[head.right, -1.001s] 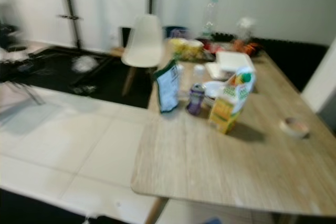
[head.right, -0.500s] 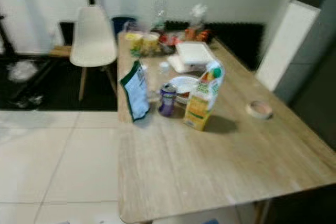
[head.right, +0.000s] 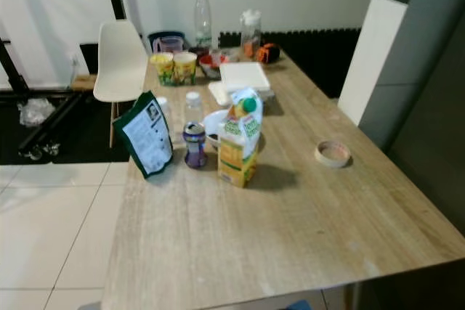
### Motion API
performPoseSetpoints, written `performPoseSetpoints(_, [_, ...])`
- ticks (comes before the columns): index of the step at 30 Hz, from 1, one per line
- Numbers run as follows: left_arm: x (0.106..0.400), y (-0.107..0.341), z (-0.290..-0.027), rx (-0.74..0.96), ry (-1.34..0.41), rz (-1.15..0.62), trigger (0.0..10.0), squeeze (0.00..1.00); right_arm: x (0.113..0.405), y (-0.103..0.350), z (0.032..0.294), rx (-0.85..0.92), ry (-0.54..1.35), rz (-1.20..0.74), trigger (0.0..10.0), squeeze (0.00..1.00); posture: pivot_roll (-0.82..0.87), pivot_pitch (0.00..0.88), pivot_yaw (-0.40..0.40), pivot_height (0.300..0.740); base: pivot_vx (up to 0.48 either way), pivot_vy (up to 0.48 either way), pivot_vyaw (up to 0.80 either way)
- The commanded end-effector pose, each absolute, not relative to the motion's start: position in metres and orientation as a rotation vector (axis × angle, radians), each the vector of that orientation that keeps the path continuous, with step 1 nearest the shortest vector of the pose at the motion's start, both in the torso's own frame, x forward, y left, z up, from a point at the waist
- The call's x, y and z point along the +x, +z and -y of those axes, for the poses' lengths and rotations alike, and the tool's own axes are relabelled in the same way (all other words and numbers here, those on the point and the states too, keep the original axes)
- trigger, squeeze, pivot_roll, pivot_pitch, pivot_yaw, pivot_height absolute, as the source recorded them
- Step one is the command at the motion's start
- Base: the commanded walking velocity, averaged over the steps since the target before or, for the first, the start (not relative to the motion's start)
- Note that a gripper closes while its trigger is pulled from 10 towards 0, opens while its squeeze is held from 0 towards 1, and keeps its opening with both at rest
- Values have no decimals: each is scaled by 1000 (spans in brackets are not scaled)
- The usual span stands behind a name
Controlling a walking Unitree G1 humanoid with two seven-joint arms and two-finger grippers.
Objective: Restocking fridge
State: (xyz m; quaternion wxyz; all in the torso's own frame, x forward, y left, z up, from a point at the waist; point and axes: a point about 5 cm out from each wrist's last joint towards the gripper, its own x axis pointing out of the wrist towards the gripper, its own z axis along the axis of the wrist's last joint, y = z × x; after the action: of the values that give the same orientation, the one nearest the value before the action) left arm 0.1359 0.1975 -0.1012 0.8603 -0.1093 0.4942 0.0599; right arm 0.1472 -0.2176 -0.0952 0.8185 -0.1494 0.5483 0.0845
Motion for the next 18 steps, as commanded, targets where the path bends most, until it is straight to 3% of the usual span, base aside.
performPoseSetpoints(1, [131, -102, -203, -224, 158, -1045, 10000, 0, 146, -97, 211, -304, 190, -1171, 10000, 0, -90, 0, 13, 740, 0, 0, 0])
performPoseSetpoints(6, [131, -102, -204, -221, 168, -1044, 10000, 0, 148, -97, 207, -315, 207, -1166, 10000, 0, -90, 0, 13, 740, 0, 0, 0])
performPoseSetpoints(18, [133, -101, -208, -230, 209, -1030, 10000, 0, 147, -98, 205, -293, 198, -1169, 10000, 0, -90, 0, 13, 740, 0, 0, -623])
